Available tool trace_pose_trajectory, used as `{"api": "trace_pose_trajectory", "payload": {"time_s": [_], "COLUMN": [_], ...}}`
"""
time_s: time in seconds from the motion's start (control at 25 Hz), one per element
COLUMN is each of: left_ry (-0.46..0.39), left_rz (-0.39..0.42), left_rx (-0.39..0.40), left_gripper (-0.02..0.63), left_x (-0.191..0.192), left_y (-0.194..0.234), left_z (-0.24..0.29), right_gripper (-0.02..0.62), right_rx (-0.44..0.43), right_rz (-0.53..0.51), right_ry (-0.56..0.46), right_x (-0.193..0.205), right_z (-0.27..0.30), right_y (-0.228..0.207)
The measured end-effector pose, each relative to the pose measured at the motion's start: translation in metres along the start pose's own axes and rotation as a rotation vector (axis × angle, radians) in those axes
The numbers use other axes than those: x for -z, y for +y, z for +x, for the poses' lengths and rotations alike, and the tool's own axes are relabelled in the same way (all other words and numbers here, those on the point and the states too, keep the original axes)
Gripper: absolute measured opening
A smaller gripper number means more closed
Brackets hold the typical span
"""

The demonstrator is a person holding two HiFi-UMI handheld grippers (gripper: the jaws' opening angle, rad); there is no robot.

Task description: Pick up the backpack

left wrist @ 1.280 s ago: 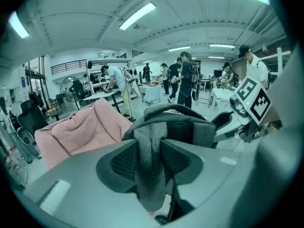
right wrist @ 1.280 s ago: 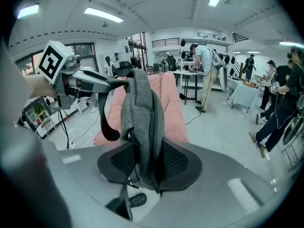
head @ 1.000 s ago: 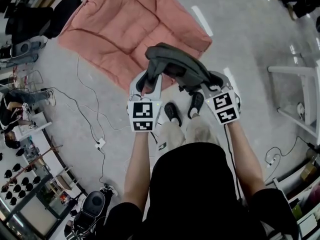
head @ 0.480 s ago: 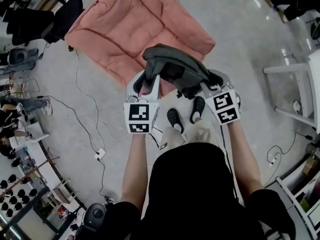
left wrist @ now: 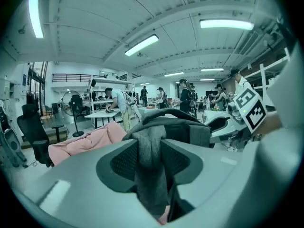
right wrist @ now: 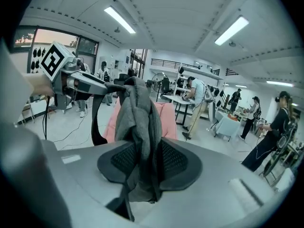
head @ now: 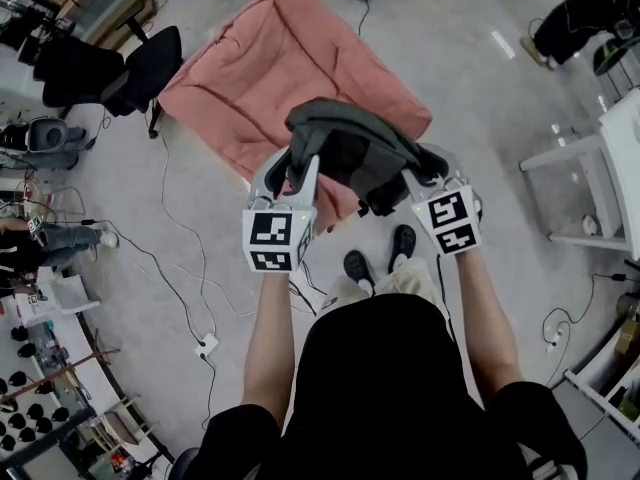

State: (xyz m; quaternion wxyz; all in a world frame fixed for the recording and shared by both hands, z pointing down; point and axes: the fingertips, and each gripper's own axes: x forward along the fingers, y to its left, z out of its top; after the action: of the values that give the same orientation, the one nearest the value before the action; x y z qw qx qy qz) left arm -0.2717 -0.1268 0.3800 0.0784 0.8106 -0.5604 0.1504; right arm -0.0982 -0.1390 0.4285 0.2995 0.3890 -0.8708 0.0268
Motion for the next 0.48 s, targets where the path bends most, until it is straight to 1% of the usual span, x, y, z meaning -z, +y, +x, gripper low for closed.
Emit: {"api": "trace_pose_trajectory", "payload": {"time_s": [0.2, 0.48], "left_ry": [-0.077, -0.15], "left_rz": [0.016, 0.048], "left_rx": [0.007, 0.003], "left_gripper": [0.14, 0.14], "left_x": [-0.036, -0.08], "left_y": [0.009, 0.025], "left_z": [-0.014, -0.034], "right_gripper": [0.14, 0.14], "right_rx": [0.034, 0.077], "right_rz": [-0.038, -0.079], "right_ry": [-0.053, -0.122], "right_x": [-0.036, -0.088], "right_z": [-0.015, -0.034], "right_y": [-0.004, -0.006]}}
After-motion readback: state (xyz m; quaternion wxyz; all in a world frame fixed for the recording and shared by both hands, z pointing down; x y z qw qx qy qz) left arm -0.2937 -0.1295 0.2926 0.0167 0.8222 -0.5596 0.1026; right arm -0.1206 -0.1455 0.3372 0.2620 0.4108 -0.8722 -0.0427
